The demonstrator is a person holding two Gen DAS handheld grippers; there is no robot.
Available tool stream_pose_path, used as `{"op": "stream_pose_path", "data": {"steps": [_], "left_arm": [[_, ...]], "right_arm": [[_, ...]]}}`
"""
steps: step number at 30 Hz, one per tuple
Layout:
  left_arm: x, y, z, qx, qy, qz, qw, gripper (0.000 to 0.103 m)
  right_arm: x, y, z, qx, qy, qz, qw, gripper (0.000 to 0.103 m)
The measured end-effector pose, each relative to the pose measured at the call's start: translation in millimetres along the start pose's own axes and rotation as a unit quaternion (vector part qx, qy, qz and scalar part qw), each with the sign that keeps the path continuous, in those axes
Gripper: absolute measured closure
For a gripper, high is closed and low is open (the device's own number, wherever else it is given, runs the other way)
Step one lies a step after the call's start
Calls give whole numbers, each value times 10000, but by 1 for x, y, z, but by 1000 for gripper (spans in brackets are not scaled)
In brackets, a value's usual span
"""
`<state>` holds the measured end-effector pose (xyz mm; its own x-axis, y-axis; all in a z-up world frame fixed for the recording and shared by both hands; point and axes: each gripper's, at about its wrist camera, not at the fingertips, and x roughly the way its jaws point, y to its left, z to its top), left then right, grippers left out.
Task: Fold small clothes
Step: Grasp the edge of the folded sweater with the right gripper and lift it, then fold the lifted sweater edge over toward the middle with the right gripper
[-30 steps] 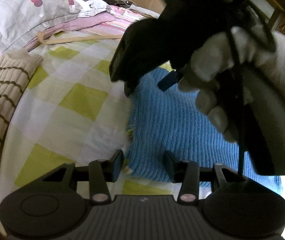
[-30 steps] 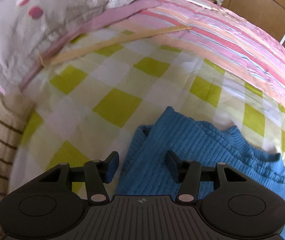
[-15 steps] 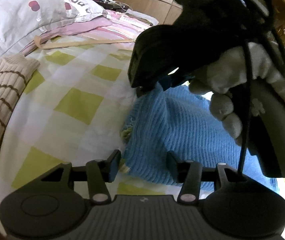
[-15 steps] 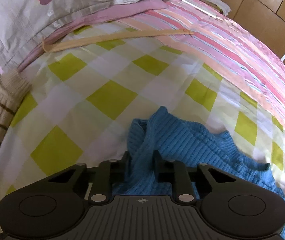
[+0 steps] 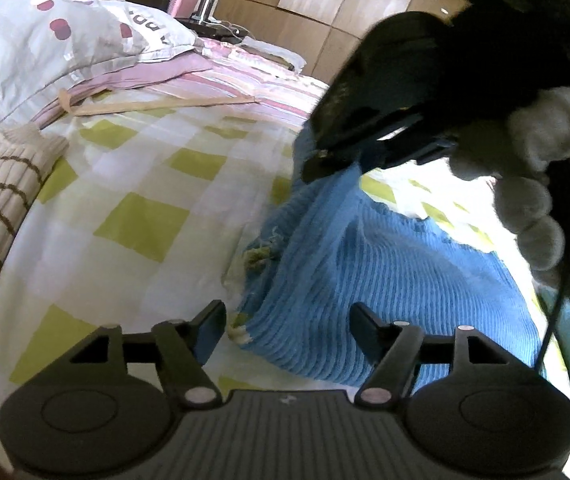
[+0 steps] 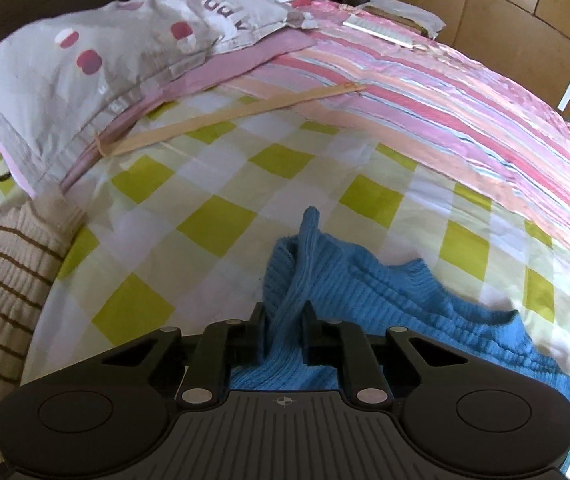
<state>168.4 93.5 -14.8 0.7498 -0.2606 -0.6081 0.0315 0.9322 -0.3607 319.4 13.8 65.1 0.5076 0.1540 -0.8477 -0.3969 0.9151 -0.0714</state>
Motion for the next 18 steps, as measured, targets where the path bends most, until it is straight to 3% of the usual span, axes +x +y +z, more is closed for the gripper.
{"op": "stream_pose_path", "data": {"steps": [13,18], "left_arm": [[-4,-1,0,62,-466,-107,9988,31],[-12,-11,0,354,-594,-170,9975,68]], "right_arm": [[-24,-33,-10,359,-96,116,9992,89],[-29,-42,-16,463,-95,111,9988,89]]}}
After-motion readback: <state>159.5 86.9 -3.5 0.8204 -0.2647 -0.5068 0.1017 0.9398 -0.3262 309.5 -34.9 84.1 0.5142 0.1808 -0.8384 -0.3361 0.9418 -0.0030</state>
